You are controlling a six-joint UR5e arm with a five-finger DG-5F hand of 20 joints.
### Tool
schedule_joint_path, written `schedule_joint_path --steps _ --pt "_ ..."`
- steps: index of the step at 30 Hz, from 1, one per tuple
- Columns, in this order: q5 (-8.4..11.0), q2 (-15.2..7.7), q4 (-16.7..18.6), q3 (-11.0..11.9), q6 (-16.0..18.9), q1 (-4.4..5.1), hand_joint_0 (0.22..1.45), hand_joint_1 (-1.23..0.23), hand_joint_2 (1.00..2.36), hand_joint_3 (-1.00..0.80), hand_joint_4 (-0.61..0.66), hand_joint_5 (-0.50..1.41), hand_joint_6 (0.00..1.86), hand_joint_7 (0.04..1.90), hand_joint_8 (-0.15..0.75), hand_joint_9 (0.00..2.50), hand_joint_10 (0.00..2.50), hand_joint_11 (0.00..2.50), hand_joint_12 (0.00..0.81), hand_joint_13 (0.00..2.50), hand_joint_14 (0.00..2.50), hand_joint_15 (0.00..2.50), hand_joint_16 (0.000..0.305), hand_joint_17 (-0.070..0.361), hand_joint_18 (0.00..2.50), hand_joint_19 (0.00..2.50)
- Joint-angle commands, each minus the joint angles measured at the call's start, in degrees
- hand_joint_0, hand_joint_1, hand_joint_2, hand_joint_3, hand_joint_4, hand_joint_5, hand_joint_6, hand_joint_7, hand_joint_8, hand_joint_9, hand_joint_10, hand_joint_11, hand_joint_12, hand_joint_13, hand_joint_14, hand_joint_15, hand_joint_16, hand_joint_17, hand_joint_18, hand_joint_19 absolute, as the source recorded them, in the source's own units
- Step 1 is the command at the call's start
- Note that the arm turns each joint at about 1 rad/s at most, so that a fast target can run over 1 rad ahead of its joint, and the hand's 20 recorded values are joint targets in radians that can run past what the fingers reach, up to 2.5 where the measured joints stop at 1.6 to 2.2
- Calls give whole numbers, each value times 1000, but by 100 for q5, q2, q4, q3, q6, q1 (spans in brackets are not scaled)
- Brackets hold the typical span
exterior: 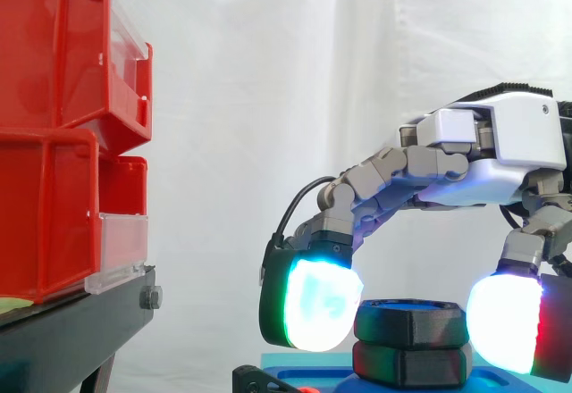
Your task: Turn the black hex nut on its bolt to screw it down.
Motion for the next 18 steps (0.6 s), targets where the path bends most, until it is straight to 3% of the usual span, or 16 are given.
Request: schedule_joint_path --steps 1,18 --pt "-30 0 -9 1 0 -8 555 -710 1003 -427 272 -206 671 758 269 484 8 351 335 682 10 311 45 102 553 384" --pt "-109 0 -9 1 0 -61 432 -621 1000 -500 351 -208 701 665 308 503 7 360 377 723 9 297 54 123 635 340"
